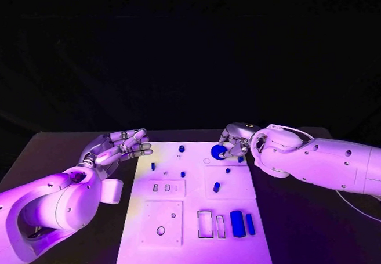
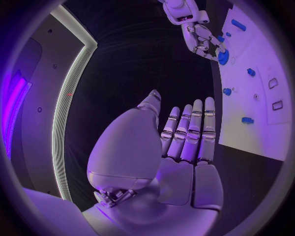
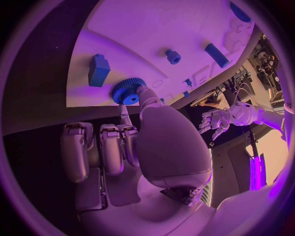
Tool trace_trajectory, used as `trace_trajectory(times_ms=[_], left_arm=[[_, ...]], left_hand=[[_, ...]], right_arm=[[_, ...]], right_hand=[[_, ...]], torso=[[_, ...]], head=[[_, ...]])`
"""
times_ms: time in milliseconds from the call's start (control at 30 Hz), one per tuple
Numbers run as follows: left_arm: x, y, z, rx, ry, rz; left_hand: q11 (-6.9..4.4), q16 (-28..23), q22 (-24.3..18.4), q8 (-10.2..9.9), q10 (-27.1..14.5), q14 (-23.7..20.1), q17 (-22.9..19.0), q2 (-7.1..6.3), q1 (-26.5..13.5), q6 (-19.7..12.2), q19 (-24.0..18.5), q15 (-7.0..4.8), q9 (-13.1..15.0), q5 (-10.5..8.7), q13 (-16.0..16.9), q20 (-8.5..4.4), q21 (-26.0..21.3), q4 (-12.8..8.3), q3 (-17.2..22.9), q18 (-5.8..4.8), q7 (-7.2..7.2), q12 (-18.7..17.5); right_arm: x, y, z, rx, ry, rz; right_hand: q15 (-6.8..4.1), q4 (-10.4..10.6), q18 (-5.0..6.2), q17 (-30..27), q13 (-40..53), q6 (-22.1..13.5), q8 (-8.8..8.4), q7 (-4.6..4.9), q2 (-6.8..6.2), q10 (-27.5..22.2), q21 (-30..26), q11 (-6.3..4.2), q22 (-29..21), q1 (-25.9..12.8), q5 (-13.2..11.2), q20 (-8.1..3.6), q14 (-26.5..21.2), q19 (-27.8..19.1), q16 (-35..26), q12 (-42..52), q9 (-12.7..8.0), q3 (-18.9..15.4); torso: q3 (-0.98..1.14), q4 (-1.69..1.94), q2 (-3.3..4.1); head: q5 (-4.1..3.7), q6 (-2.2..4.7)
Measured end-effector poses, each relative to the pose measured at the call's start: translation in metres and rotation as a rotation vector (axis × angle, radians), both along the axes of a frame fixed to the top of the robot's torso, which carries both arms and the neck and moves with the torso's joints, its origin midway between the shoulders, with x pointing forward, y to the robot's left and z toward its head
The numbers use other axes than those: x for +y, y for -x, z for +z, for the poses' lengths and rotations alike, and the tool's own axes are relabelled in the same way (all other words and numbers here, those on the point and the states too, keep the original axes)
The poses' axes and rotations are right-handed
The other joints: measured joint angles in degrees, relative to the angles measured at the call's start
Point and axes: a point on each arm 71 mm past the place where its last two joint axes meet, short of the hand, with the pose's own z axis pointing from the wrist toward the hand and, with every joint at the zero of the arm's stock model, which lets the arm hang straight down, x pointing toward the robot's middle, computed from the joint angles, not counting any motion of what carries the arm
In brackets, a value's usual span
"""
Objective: Assemble the parts on the task board
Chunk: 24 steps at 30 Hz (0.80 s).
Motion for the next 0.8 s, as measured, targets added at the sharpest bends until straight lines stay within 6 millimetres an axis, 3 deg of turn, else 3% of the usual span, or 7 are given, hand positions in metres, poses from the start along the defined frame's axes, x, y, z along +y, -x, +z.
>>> trace_trajectory(times_ms=[167,467,667,733,800], left_arm=[[0.0002,0.0,-0.0001,0.001,0.0,0.0],[0.0005,0.0,-0.0004,0.006,-0.001,-0.002],[0.0005,0.0001,-0.0006,0.007,-0.001,-0.004],[0.0005,0.0001,-0.0006,0.008,-0.001,-0.005],[0.0005,0.0,-0.0007,0.008,-0.001,-0.005]], left_hand=[[0.0,0.0,0.02,0.0,0.0,-0.2,0.0,0.0,0.0,0.0,0.0,0.2,0.0,0.0,0.0,0.0,0.0,0.0,0.0,0.0,0.0,-0.21],[0.0,-0.24,0.07,-0.22,0.0,-0.2,0.0,0.0,0.0,0.0,0.0,0.2,0.0,0.0,0.0,0.0,0.22,0.0,0.0,0.0,0.0,-0.35],[0.0,-0.23,0.07,-0.22,0.0,-0.4,-0.01,0.0,0.0,0.0,0.0,0.4,0.0,0.0,0.0,0.0,0.22,0.0,0.0,0.0,0.0,-0.35],[0.0,-0.23,0.07,-0.22,0.0,-0.4,-0.01,0.0,0.0,0.0,0.0,0.4,0.0,0.0,0.0,0.0,0.22,0.0,0.0,0.0,0.0,-0.35],[0.0,-0.23,0.07,-0.22,0.0,-0.4,-0.01,0.0,0.0,0.0,0.0,0.4,0.0,0.0,0.0,0.0,0.22,0.0,0.0,0.0,0.0,-0.35]], right_arm=[[-0.001,-0.0014,0.0005,0.007,-0.001,-0.003],[-0.001,-0.003,0.0011,0.016,-0.004,-0.003],[0.0003,-0.0021,0.0013,0.013,-0.005,0.001],[0.0015,-0.0008,0.0007,0.008,-0.006,0.004],[0.0036,0.0013,-0.0002,-0.004,-0.007,0.008]], right_hand=[[0.0,0.04,0.0,0.0,0.0,1.45,0.44,-0.19,1.24,0.0,1.32,0.0,0.0,0.61,1.05,0.0,0.0,0.0,0.0,0.0,0.08,0.32],[0.0,-0.08,0.01,-0.01,-0.01,1.91,0.43,-0.24,1.43,0.0,1.33,0.0,-0.01,0.83,1.12,0.0,0.0,0.0,0.0,0.0,0.21,0.59],[0.0,-0.02,0.01,-0.01,-0.02,3.3,0.91,-0.77,1.67,0.0,1.7,-0.24,-0.02,0.59,1.11,0.0,0.0,0.0,0.0,-0.01,0.23,1.0],[-0.03,0.25,-0.89,-0.01,-0.02,3.8,0.91,-1.1,1.87,0.0,2.01,-0.62,-0.02,0.4,1.1,0.0,0.02,0.0,0.0,-0.01,0.23,1.26],[-0.45,0.07,-0.89,-0.01,-0.02,4.55,0.88,-1.25,2.07,0.01,2.49,-0.62,-0.02,0.42,1.56,-0.24,0.19,0.23,0.0,-0.01,0.23,1.7]], torso=[[-0.02,0.01,-0.01],[-0.02,0.03,-0.01],[0.0,0.03,-0.01],[0.01,0.03,-0.01],[0.01,0.03,0.0]], head=[[-0.1,-0.08],[-0.1,-0.1],[-0.07,-0.14],[-0.05,-0.14],[-0.04,-0.12]])
